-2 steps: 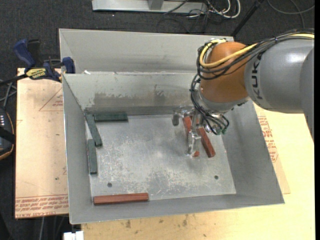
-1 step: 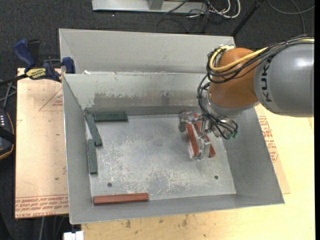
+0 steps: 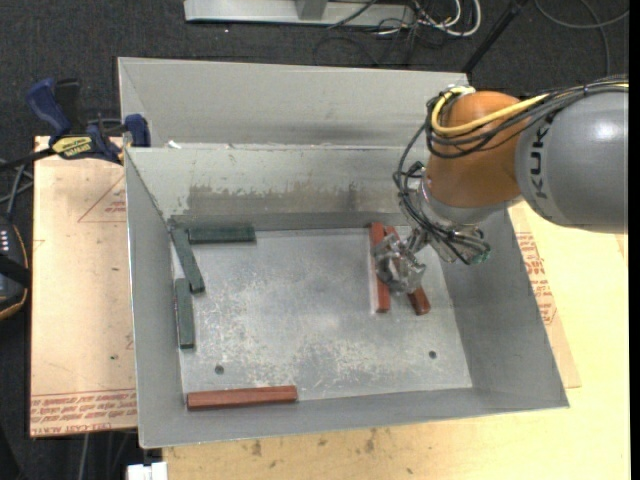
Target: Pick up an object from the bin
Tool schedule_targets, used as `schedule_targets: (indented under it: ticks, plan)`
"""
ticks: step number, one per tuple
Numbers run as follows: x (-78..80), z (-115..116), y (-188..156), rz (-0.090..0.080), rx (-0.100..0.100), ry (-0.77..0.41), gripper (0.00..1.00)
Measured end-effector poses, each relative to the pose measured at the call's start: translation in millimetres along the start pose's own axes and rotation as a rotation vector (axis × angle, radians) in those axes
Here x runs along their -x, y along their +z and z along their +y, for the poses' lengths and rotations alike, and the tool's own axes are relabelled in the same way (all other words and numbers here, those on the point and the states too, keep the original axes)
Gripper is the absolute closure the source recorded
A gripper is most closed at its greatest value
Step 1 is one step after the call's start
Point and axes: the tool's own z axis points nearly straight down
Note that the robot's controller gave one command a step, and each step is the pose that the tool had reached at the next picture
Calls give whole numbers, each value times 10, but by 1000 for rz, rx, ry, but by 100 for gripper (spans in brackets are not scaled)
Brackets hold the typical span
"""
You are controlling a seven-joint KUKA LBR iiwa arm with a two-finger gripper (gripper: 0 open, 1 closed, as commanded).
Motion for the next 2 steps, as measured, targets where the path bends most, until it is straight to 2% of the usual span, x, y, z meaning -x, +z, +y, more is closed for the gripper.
schedule_targets:
  ticks: [1,2]
  plan:
    - [0,0,-1,0,0,0,0]
    - [1,1,0,0,1,0,0]
